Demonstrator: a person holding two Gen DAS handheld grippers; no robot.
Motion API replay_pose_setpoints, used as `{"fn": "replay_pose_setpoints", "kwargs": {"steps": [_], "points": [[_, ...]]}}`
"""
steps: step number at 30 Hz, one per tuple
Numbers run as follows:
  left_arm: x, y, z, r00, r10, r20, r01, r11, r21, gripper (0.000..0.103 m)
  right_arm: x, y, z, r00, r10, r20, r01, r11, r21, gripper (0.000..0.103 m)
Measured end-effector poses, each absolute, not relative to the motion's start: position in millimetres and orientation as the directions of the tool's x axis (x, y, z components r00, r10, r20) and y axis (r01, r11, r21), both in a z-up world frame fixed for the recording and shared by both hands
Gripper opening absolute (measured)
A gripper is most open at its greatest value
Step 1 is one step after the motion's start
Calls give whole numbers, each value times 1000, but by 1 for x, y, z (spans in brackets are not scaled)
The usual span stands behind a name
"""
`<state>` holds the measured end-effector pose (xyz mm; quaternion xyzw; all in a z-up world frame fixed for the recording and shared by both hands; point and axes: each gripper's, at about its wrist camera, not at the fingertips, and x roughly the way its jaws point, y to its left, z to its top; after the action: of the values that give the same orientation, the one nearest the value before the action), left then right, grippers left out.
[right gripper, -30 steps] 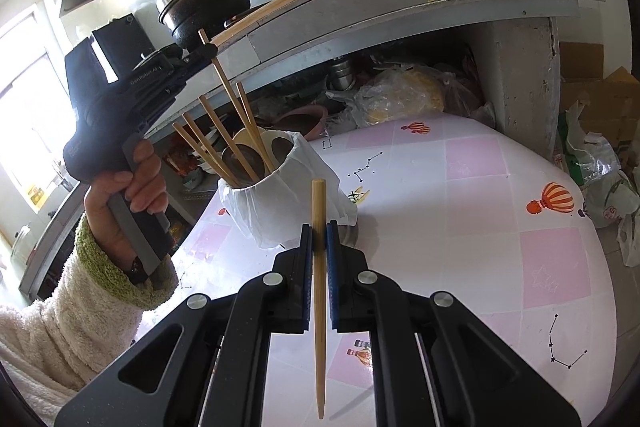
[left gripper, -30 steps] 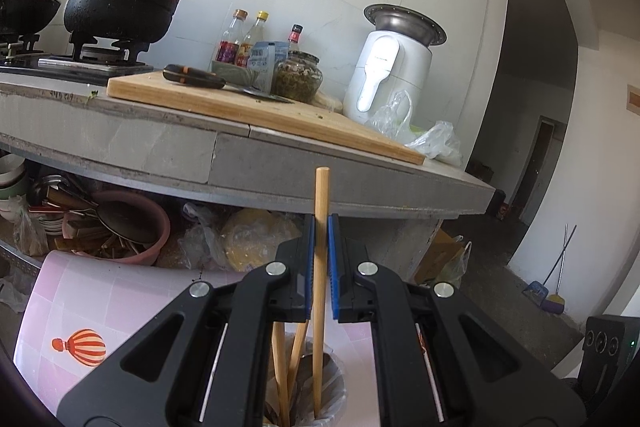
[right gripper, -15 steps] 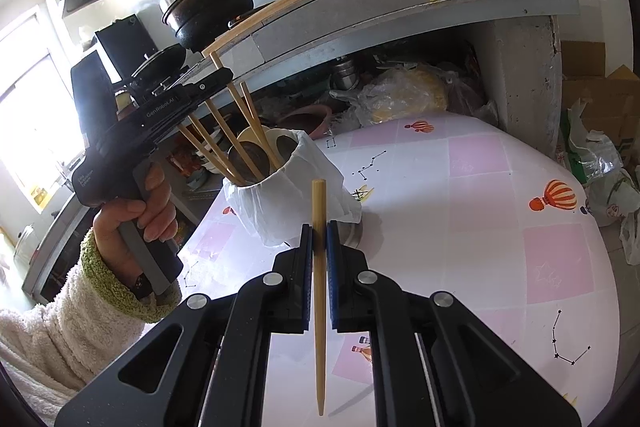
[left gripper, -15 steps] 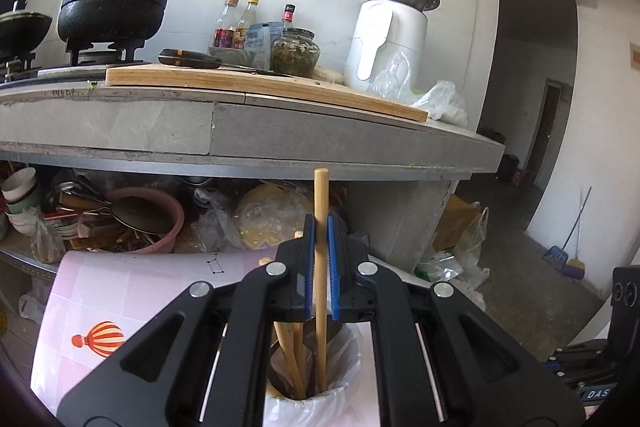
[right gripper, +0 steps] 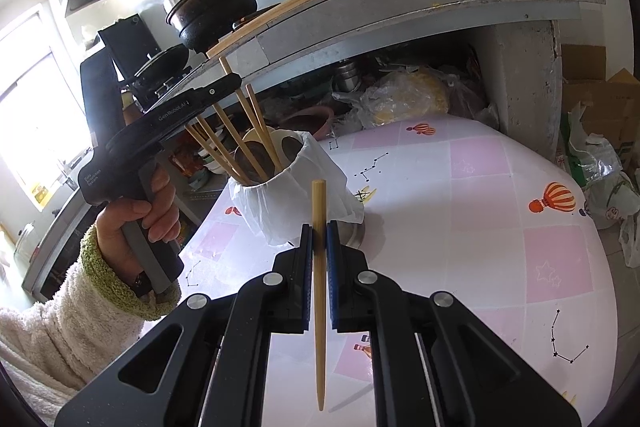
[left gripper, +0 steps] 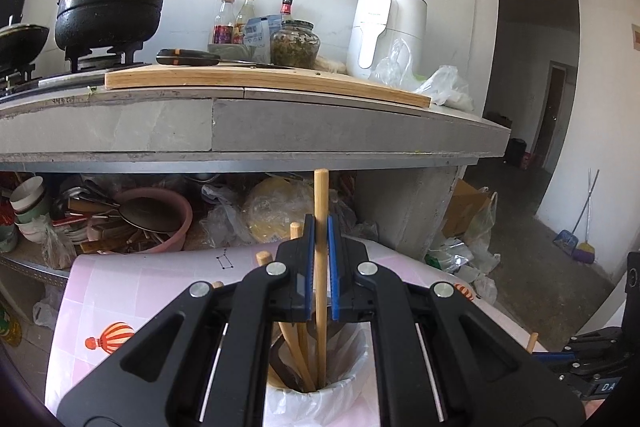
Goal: Organize utensils
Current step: 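Lower the chopstick into the holder and open the left tool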
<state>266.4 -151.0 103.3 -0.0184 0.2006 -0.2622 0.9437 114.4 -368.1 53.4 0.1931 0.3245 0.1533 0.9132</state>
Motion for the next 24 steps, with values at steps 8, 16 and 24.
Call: {"fn": "replay_pose_setpoints", "kwargs": {"steps": [8, 16, 24], "points": [[270, -152, 105, 772, -518, -368, 495, 853, -163, 5, 114, -368, 53, 742, 407, -533, -155, 877, 454, 7], [273, -156, 101, 745, -537, -395, 507, 841, -187, 6, 114, -369, 52, 741, 407, -534, -150, 876, 459, 7], [270, -152, 106, 734, -566, -376, 524, 824, -218, 23, 113, -369, 52, 741, 410, -533, -152, 874, 461, 7]]}}
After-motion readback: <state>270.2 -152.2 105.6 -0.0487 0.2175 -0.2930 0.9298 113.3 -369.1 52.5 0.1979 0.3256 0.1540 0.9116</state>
